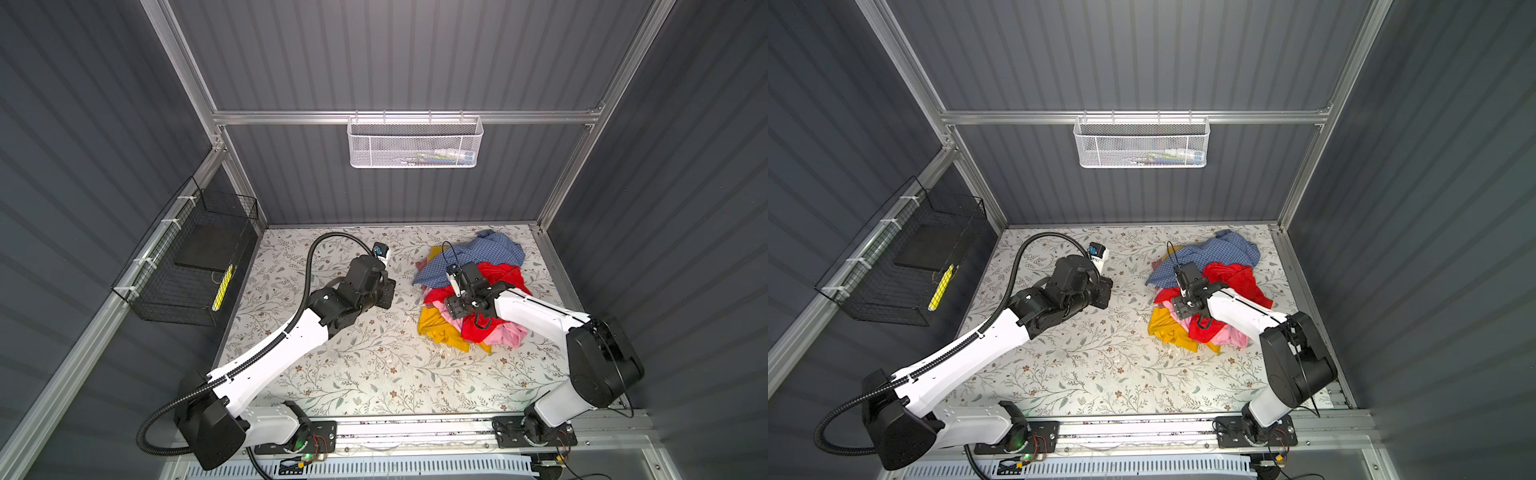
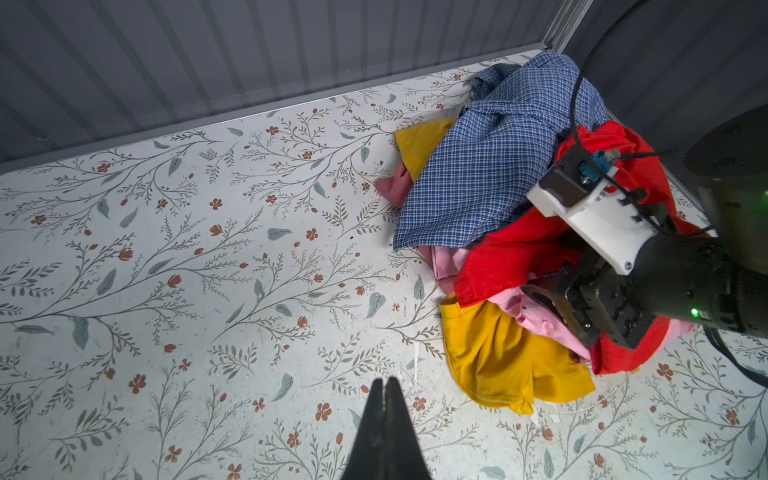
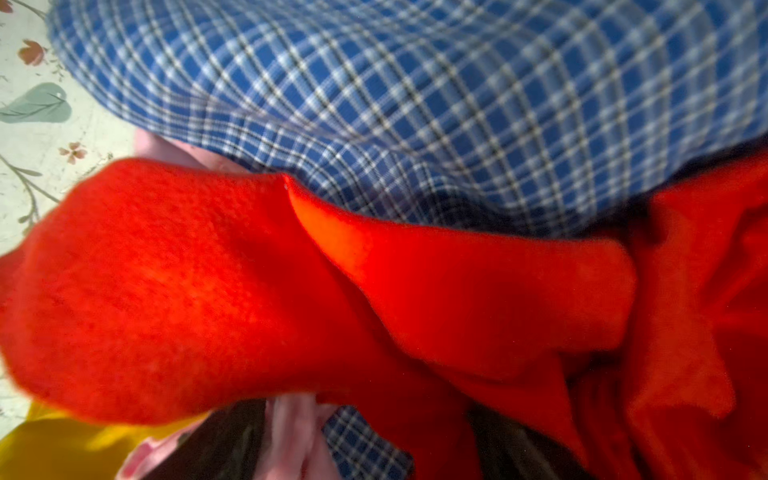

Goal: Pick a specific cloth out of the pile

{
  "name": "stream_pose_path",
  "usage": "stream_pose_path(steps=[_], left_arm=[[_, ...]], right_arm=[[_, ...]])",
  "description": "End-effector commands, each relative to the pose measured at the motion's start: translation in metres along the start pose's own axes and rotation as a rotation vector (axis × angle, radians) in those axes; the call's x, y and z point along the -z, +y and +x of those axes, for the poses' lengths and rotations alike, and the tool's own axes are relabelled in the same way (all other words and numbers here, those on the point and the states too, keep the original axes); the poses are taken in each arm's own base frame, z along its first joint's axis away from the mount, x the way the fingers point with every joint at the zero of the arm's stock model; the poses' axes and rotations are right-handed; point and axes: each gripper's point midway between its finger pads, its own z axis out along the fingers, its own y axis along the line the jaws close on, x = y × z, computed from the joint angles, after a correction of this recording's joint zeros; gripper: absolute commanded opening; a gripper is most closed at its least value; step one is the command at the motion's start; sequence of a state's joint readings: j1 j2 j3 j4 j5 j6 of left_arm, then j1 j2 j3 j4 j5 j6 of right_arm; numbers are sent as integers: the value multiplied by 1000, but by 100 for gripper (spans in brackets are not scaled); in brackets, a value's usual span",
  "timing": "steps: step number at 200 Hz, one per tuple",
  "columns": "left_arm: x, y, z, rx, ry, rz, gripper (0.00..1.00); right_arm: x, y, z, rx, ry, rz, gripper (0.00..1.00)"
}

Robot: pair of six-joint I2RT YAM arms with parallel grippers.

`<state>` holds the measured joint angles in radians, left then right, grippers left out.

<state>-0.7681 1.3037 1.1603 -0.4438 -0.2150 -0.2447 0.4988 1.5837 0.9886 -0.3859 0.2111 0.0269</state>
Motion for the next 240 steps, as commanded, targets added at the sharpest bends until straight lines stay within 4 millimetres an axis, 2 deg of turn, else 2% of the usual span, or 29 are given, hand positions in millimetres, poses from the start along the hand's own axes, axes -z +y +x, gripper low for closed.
stream_pose_path(steps=[1, 5, 9, 19, 30, 74, 85, 103, 121, 167, 201, 214, 240], left_arm=[[-30, -20, 62, 15, 265, 102, 0], [-35, -26, 68, 32, 286, 132, 7], [-38, -31, 75, 51, 306, 159, 19], [-45, -47, 85, 79, 318, 222, 53], [-48, -65, 97, 61, 315, 258, 69], [-58, -114, 145, 31, 434, 404, 86], [-59, -122, 152, -21, 449, 409, 87], [-68, -123, 157, -57, 450, 382, 94], [-83, -120, 156, -72, 428, 341, 94], [-117, -120, 134, -117, 314, 276, 94], [-141, -131, 139, -148, 315, 296, 90], [-148, -132, 144, -154, 325, 299, 81], [-152, -136, 144, -161, 323, 316, 46]], right_arm=[[-2, -4, 7, -34, 34, 0, 79], [-2, -3, 7, -35, 32, -3, 79], [-2, -3, 6, -38, 30, -7, 79], [-2, -1, 6, -45, 26, -18, 79], [-3, 1, 5, -48, 23, -26, 80], [-5, 2, 4, -41, 27, -32, 81], [-5, 2, 5, -40, 32, -30, 81], [-4, 2, 5, -40, 29, -30, 81], [-5, 2, 7, -39, 36, -31, 81], [-6, 3, 11, -35, 48, -31, 81], [-6, 2, 12, -33, 52, -28, 81], [-6, 2, 11, -31, 53, -24, 81], [-8, 2, 12, -27, 59, -25, 81]])
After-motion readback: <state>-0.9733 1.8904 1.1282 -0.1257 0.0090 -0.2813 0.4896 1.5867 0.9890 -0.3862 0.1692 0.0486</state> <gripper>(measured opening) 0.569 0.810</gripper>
